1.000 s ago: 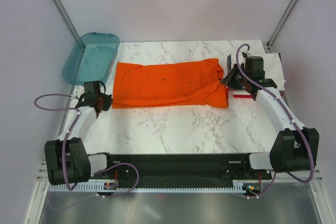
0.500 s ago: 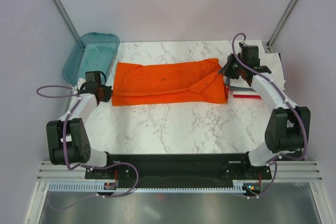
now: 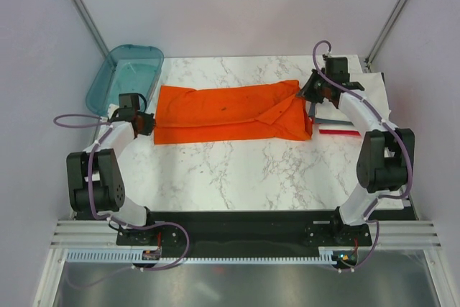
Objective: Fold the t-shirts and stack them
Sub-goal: Fold the tshirt
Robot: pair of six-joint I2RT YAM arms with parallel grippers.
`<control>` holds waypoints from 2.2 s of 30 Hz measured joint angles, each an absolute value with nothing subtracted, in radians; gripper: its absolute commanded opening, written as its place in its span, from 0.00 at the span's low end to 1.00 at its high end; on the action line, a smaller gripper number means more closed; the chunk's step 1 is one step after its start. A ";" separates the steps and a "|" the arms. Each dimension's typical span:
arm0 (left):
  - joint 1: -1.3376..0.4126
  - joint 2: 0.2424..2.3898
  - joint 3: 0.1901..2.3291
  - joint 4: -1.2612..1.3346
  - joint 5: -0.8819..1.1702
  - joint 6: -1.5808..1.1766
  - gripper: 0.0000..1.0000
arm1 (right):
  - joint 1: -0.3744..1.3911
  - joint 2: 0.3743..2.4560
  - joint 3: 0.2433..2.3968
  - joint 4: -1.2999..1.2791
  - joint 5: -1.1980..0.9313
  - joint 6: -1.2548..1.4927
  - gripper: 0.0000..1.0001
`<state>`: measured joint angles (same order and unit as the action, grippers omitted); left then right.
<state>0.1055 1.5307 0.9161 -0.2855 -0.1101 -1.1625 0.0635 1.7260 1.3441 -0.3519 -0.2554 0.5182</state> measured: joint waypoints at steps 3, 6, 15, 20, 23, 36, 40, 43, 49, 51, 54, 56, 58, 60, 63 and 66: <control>0.105 1.541 0.927 -0.279 -0.106 -1.165 0.02 | 0.064 1.741 1.358 -0.352 -0.255 0.518 0.00; 0.105 1.552 0.937 -0.273 -0.103 -1.169 0.02 | 0.064 1.759 1.376 -0.352 -0.255 0.518 0.00; 0.105 1.573 0.947 -0.256 -0.103 -1.181 0.02 | 0.063 1.811 1.430 -0.352 -0.257 0.519 0.00; 0.105 1.597 0.956 -0.247 -0.102 -1.187 0.02 | 0.063 1.837 1.458 -0.352 -0.258 0.519 0.00; 0.105 1.608 0.956 -0.241 -0.102 -1.190 0.02 | 0.063 1.851 1.475 -0.352 -0.262 0.520 0.00; 0.105 1.618 0.960 -0.225 -0.103 -1.205 0.07 | 0.063 1.948 1.561 -0.352 -0.293 0.530 0.05; 0.105 1.628 0.968 -0.220 -0.102 -1.207 0.15 | 0.063 1.963 1.567 -0.352 -0.295 0.537 0.31; 0.105 1.628 0.970 -0.218 -0.099 -1.206 0.37 | 0.063 1.963 1.567 -0.350 -0.291 0.542 0.47; 0.105 1.613 0.977 -0.231 -0.072 -1.197 0.56 | 0.063 1.938 1.524 -0.317 -0.290 0.553 0.56; 0.105 1.584 0.977 -0.243 -0.067 -1.195 0.56 | 0.063 1.907 1.488 -0.305 -0.289 0.558 0.56; 0.105 1.509 0.962 -0.242 -0.058 -1.186 0.54 | 0.064 1.830 1.396 -0.260 -0.284 0.578 0.54; 0.105 1.435 0.929 -0.240 -0.052 -1.184 0.52 | 0.070 1.753 1.305 -0.215 -0.276 0.607 0.54; 0.105 1.361 0.881 -0.231 -0.052 -1.183 0.51 | 0.080 1.666 1.196 -0.145 -0.258 0.645 0.54; 0.105 1.290 0.816 -0.221 -0.054 -1.183 0.50 | 0.104 1.576 1.081 -0.083 -0.222 0.687 0.52; 0.105 1.201 0.696 -0.198 -0.059 -1.184 0.50 | 0.159 1.460 0.904 0.016 -0.157 0.750 0.50; 0.105 1.145 0.592 -0.182 -0.063 -1.185 0.50 | 0.230 1.397 0.757 0.084 -0.093 0.805 0.50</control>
<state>0.1051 1.1450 0.5922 -0.1818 -0.0631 -1.1851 0.2298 1.3968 0.7570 0.0841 -0.0933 0.8055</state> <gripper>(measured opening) 0.502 0.499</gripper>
